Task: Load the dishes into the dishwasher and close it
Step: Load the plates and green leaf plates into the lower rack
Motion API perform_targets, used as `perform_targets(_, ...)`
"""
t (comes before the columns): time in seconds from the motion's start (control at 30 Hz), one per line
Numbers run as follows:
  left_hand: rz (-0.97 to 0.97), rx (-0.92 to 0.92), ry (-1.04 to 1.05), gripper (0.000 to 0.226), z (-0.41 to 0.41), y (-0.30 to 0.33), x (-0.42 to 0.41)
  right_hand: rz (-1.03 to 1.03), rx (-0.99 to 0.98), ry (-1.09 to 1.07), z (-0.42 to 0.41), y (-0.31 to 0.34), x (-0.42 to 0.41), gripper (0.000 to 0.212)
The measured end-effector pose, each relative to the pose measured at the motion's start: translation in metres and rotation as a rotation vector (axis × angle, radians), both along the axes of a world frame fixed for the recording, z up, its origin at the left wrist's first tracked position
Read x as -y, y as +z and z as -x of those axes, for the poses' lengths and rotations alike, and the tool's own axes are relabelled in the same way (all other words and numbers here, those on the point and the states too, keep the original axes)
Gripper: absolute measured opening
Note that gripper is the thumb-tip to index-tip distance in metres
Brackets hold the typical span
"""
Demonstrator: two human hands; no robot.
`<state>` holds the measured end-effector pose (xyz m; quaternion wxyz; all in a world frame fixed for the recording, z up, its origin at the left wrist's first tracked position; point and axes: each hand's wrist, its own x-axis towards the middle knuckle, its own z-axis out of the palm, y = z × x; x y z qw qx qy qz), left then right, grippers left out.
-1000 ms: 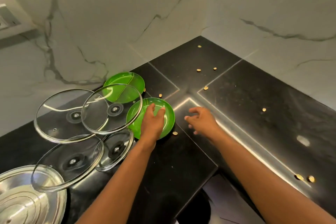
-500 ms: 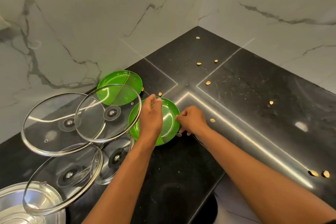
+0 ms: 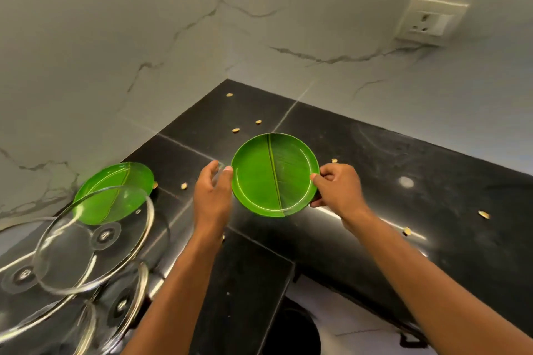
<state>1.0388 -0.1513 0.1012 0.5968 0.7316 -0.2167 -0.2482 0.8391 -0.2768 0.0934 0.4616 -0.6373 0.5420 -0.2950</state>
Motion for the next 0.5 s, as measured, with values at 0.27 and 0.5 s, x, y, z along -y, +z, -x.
perform_targets(0.27, 0.179, 0.062, -0.635, 0.016, 0.149, 0.066, 0.063, 0.04, 0.302, -0.332, 0.192, 0.021, -0.052, 0.011)
perform_targets(0.5, 0.162, 0.043, -1.173, 0.022, 0.36, 0.06, 0.069, 0.164, 0.362, -0.821, 0.387, 0.008, -0.148, 0.007)
